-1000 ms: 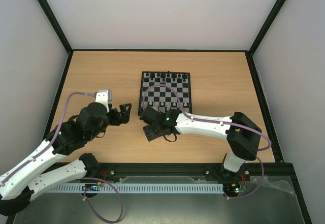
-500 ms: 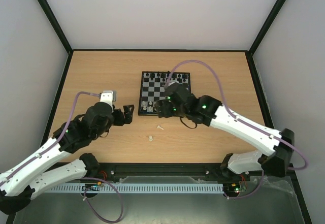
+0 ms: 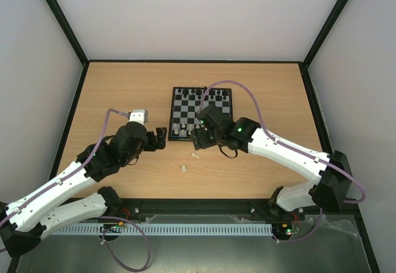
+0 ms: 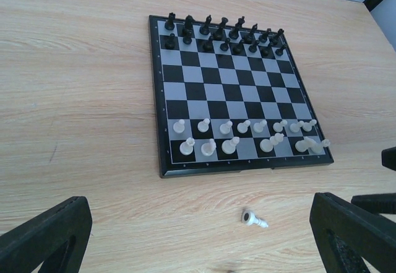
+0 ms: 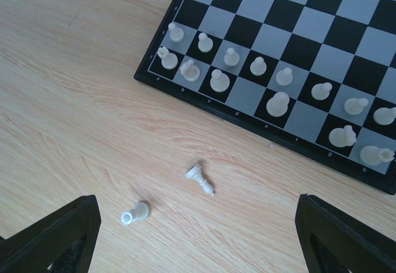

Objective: Set up the chess pieces on the board
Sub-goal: Pick up the chess piece at the center of the board.

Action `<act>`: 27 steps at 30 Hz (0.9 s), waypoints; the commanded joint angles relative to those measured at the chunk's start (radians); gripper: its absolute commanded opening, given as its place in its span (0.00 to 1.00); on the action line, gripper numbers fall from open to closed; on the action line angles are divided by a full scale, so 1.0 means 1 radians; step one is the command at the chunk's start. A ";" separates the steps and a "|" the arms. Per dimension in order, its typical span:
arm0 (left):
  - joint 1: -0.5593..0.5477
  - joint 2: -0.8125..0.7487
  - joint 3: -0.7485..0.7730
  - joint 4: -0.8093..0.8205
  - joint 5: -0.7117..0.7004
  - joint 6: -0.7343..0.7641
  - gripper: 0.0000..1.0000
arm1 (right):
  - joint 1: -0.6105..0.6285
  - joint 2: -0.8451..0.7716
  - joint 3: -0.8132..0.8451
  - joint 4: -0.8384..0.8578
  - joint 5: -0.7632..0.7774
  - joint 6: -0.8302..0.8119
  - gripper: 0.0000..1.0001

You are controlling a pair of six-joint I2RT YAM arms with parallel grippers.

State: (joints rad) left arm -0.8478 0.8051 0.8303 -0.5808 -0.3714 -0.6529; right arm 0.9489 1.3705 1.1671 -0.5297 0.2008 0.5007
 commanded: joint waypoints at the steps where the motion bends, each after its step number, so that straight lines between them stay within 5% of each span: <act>1: 0.012 0.009 0.004 0.017 0.003 0.014 0.99 | -0.004 0.014 -0.033 0.015 -0.057 -0.016 0.87; 9: 0.015 -0.019 0.002 0.005 0.056 -0.010 0.99 | 0.001 -0.009 -0.111 0.023 -0.182 0.022 0.84; 27: 0.016 -0.176 -0.048 -0.026 0.113 -0.062 0.99 | 0.062 -0.185 -0.159 -0.043 -0.095 0.116 0.83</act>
State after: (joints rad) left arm -0.8364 0.6502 0.7692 -0.5873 -0.2619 -0.7063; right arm 1.0039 1.2400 0.9955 -0.5053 0.0620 0.5888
